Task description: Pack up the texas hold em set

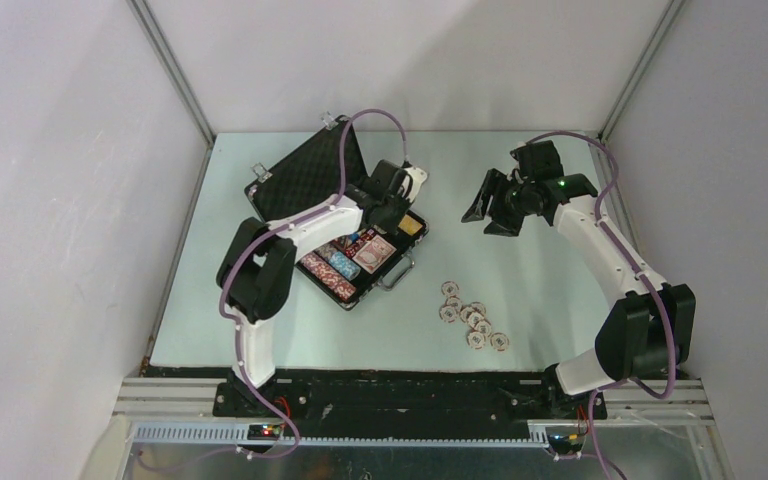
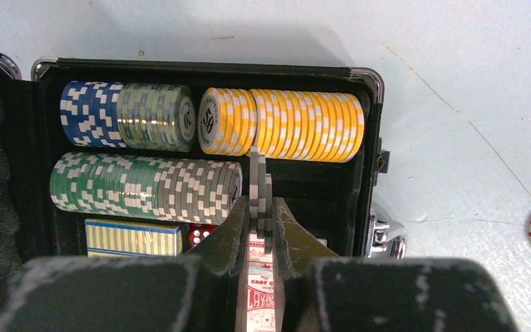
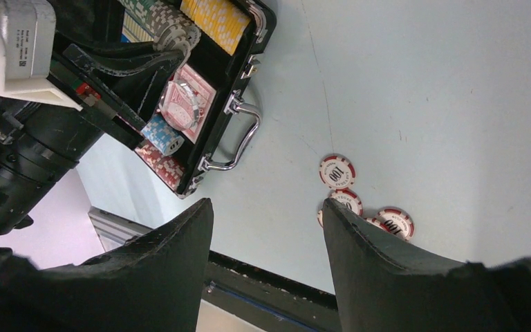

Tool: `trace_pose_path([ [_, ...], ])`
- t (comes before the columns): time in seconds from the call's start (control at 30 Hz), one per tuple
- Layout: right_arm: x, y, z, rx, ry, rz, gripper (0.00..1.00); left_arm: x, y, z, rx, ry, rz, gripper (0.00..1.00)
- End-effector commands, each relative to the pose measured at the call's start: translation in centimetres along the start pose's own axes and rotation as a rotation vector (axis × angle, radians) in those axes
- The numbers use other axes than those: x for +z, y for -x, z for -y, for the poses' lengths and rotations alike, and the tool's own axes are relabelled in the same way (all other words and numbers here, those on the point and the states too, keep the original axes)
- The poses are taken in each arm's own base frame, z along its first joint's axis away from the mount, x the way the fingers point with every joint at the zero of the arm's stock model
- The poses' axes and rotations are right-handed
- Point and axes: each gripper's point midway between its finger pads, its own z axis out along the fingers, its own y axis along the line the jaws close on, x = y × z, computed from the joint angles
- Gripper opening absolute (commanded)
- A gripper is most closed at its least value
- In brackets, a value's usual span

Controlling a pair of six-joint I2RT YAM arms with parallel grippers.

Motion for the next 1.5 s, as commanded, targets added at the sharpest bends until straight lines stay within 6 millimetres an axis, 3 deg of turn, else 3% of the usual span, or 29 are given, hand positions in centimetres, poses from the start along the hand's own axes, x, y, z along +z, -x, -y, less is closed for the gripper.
trace_pose_path([
  [0.0, -0.5, 0.3, 0.0, -0.011, 0.003, 0.020, 0.62, 0.1, 0.5, -0.1, 0.033, 0.003, 0.011, 0.07],
  [0.17, -0.4, 0.4, -0.1, -0.011, 0.006, 0.021, 0.62, 0.6, 0.0, -0.3, 0.035, 0.016, -0.003, 0.12],
  [0.5, -0.2, 0.5, 0.2, -0.004, 0.001, 0.017, 0.62, 0.4, -0.4, -1.3, 0.048, 0.067, -0.037, 0.32],
  [0.7, -0.1, 0.5, 0.0, -0.002, 0.009, 0.016, 0.62, 0.0, -0.2, -1.6, 0.040, 0.086, -0.035, 0.34],
  [0.97, 0.0, 0.7, 0.0, 0.003, 0.016, 0.014, 0.62, -2.1, 1.2, -1.7, 0.019, 0.098, 0.013, 0.37],
  [1.2, -0.1, 0.7, 0.2, 0.005, 0.009, 0.014, 0.62, -4.1, 2.4, -0.6, 0.004, 0.064, 0.058, 0.39],
  [1.3, 0.0, 0.7, 0.3, 0.005, 0.007, 0.014, 0.62, -3.8, 2.0, 0.4, 0.004, 0.010, 0.051, 0.32],
  [1.37, 0.0, 0.8, 0.3, 0.004, 0.007, 0.015, 0.62, -3.1, 1.5, 1.4, 0.005, -0.039, 0.030, 0.18],
  [1.47, -0.2, 0.8, 0.4, 0.005, 0.003, 0.021, 0.62, -1.9, 0.3, 2.7, -0.002, -0.104, -0.023, 0.05],
])
